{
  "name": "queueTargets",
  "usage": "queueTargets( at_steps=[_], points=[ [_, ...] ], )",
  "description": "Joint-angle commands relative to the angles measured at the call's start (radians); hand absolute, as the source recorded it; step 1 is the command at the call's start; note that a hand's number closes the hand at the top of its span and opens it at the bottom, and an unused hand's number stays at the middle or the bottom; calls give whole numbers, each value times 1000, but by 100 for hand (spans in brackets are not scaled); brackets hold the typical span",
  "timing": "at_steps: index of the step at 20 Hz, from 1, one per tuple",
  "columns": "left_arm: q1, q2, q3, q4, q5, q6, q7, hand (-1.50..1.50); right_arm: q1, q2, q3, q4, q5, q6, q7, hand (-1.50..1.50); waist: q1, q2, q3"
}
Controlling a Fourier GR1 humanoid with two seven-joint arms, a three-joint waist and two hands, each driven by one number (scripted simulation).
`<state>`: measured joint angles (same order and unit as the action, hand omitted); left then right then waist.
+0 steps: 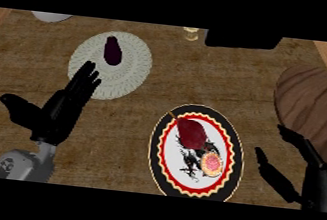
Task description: Pick the cupcake from the plate and place it in the bowl
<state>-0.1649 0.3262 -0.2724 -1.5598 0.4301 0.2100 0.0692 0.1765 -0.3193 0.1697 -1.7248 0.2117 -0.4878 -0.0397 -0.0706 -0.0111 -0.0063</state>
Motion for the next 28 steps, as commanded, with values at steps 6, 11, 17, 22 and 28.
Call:
queueTargets(
  at_steps=[6,11,17,22,28],
  points=[
    [25,-6,-49,0,1,-67,5,0,224,-56,278,-242,560,-54,245,-150,42,6,-4],
    [11,-9,-48,-21,-4,-51,26,0,287,-80,263,-321,786,108,541,-150,44,7,-7],
    [12,-28,-75,13,-17,-81,-2,0,175,17,364,-435,923,473,920,-150,86,19,-3],
    [7,-63,-94,23,-31,-87,-31,0,7,211,455,-459,935,753,1207,-150,100,20,0],
    [-1,-31,-47,-3,-5,-95,31,0,-78,315,377,-366,928,906,1335,-150,88,14,4]
  ],
)
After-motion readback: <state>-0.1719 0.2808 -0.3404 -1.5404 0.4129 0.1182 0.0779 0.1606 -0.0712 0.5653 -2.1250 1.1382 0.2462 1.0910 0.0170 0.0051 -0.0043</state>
